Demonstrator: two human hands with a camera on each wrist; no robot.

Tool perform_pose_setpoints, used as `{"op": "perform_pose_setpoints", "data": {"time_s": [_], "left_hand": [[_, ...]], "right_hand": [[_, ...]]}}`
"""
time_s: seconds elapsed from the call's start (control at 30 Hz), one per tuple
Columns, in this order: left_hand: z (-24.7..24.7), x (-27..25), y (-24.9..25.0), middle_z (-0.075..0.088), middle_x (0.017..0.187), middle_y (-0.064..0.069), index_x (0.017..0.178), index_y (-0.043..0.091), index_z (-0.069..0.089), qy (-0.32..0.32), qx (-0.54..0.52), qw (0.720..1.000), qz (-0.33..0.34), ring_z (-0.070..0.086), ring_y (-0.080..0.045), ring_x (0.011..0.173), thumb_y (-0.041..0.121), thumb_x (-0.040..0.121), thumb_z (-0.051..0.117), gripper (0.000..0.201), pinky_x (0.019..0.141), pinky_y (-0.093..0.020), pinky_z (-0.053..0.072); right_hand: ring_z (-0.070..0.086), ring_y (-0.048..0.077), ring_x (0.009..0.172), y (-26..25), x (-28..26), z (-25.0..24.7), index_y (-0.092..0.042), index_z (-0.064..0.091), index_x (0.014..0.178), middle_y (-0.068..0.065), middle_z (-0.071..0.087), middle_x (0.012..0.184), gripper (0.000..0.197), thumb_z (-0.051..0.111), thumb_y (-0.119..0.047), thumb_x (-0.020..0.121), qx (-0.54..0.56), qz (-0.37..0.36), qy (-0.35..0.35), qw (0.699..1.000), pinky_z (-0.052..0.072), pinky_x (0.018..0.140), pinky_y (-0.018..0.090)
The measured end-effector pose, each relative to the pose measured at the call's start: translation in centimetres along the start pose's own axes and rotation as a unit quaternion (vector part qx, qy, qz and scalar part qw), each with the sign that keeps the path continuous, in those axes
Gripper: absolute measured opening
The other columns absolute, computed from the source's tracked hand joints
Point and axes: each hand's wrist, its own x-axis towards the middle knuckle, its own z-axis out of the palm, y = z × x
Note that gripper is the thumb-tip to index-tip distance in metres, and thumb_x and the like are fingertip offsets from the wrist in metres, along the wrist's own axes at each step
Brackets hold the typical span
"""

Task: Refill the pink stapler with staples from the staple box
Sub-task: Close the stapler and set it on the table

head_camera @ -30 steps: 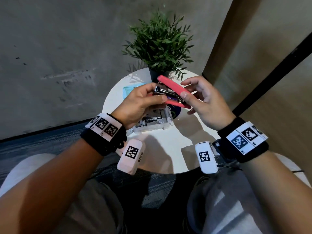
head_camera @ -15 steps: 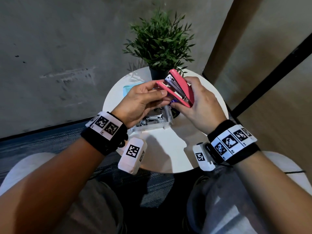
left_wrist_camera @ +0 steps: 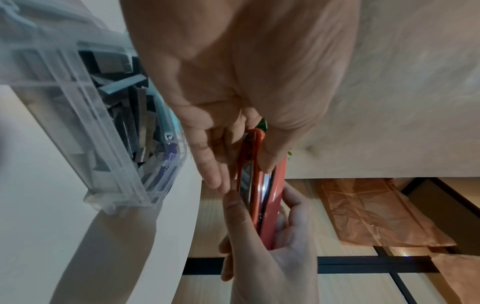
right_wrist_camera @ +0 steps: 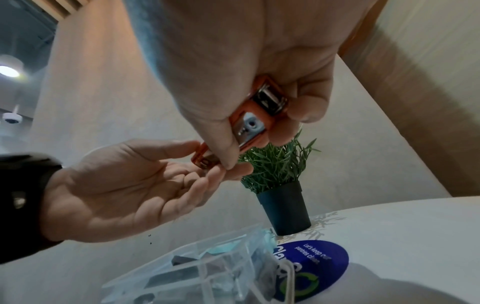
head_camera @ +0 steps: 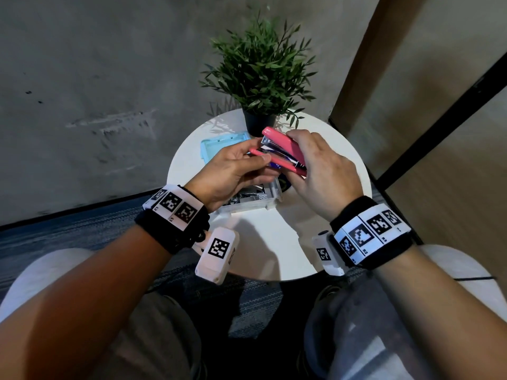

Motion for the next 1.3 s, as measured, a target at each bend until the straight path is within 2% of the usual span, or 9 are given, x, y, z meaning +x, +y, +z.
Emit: {"op": "perform_pose_setpoints", "data": {"time_s": [0.13, 0.27, 0.4, 0.6, 0.77, 0.87, 0.97, 1.07, 1.3], "left_hand": [[-0.2, 0.3, 0.0, 0.070, 0.101, -0.015, 0.140, 0.001, 0.047, 0.025, -0.019, 0.999, 0.006, 0.071, -0.023, 0.085, 0.007, 0.095, 0.059, 0.047, 0.083, -0.031, 0.058], [0.1, 0.2, -0.1, 0.069, 0.100, -0.014, 0.137, 0.004, 0.052, 0.018, 0.011, 1.000, 0.014, 0.068, -0.023, 0.086, 0.012, 0.092, 0.059, 0.047, 0.088, -0.034, 0.057], [0.7, 0.2, -0.4, 0.067, 0.112, -0.020, 0.136, 0.003, 0.054, 0.010, 0.046, 0.999, 0.025, 0.063, -0.030, 0.099, 0.015, 0.096, 0.056, 0.042, 0.097, -0.042, 0.052], [1.4, 0.3, -0.9, 0.072, 0.084, -0.010, 0.106, 0.001, 0.069, 0.097, 0.112, 0.988, 0.037, 0.070, -0.019, 0.072, 0.004, 0.093, 0.063, 0.014, 0.080, -0.034, 0.061], [2.5, -0.4, -1.1, 0.072, 0.109, -0.019, 0.121, 0.006, 0.067, 0.051, 0.130, 0.990, 0.003, 0.069, -0.017, 0.090, 0.007, 0.094, 0.062, 0.027, 0.090, -0.035, 0.057], [2.9, -0.8, -0.7, 0.070, 0.124, -0.010, 0.129, 0.020, 0.062, -0.001, 0.156, 0.988, 0.005, 0.065, -0.013, 0.106, 0.009, 0.096, 0.061, 0.035, 0.097, -0.034, 0.052], [2.3, -0.8, -0.5, 0.071, 0.124, -0.005, 0.136, 0.011, 0.057, 0.005, 0.200, 0.980, 0.013, 0.068, -0.014, 0.109, 0.009, 0.095, 0.062, 0.042, 0.099, -0.034, 0.053], [1.6, -0.8, -0.4, 0.074, 0.114, -0.009, 0.128, 0.011, 0.063, 0.024, 0.235, 0.971, 0.020, 0.069, -0.014, 0.094, 0.008, 0.095, 0.061, 0.032, 0.094, -0.038, 0.055], [0.7, -0.7, -0.2, 0.076, 0.105, -0.012, 0.107, 0.018, 0.074, 0.031, 0.269, 0.963, 0.011, 0.072, -0.025, 0.098, 0.022, 0.089, 0.069, 0.019, 0.097, -0.044, 0.055]], "right_hand": [[0.063, 0.017, 0.099, 0.3, -0.2, -0.2, -0.025, 0.041, 0.144, 0.000, 0.062, 0.128, 0.060, 0.065, -0.040, 0.091, 0.148, 0.018, -0.029, 0.988, 0.050, 0.084, 0.032], [0.069, 0.018, 0.090, 0.4, -0.1, -0.1, -0.030, 0.056, 0.134, 0.005, 0.072, 0.111, 0.037, 0.052, -0.040, 0.099, 0.369, 0.091, -0.089, 0.921, 0.055, 0.085, 0.037], [0.073, 0.014, 0.067, 0.4, 0.1, -0.8, -0.011, 0.062, 0.125, -0.005, 0.077, 0.082, 0.026, 0.048, -0.019, 0.104, 0.518, 0.161, -0.169, 0.823, 0.053, 0.056, 0.021], [0.072, 0.022, 0.097, 1.2, 0.0, 0.4, -0.022, 0.066, 0.117, 0.000, 0.074, 0.104, 0.034, 0.074, -0.025, 0.085, 0.443, 0.144, -0.186, 0.865, 0.059, 0.085, 0.040], [0.064, 0.026, 0.081, 1.0, 0.0, 1.3, -0.020, 0.057, 0.105, 0.001, 0.068, 0.084, 0.035, 0.061, -0.045, 0.082, 0.197, 0.149, -0.114, 0.962, 0.049, 0.069, 0.035], [0.068, 0.029, 0.082, 2.0, 0.4, 1.3, -0.019, 0.055, 0.112, 0.006, 0.071, 0.088, 0.044, 0.066, -0.051, 0.083, 0.170, 0.171, -0.090, 0.966, 0.055, 0.075, 0.041], [0.058, 0.029, 0.084, 3.0, 1.1, 0.8, -0.017, 0.057, 0.106, 0.005, 0.065, 0.092, 0.040, 0.070, -0.046, 0.083, 0.099, 0.193, -0.071, 0.974, 0.044, 0.070, 0.036], [0.055, 0.028, 0.085, 4.6, 1.9, 0.5, -0.015, 0.063, 0.103, 0.007, 0.062, 0.096, 0.038, 0.072, -0.046, 0.082, 0.043, 0.215, -0.067, 0.973, 0.038, 0.070, 0.033], [0.064, 0.033, 0.098, 7.4, 2.7, 0.6, -0.012, 0.065, 0.103, 0.012, 0.070, 0.103, 0.037, 0.078, -0.037, 0.079, 0.040, 0.273, -0.063, 0.959, 0.052, 0.083, 0.039]]}}
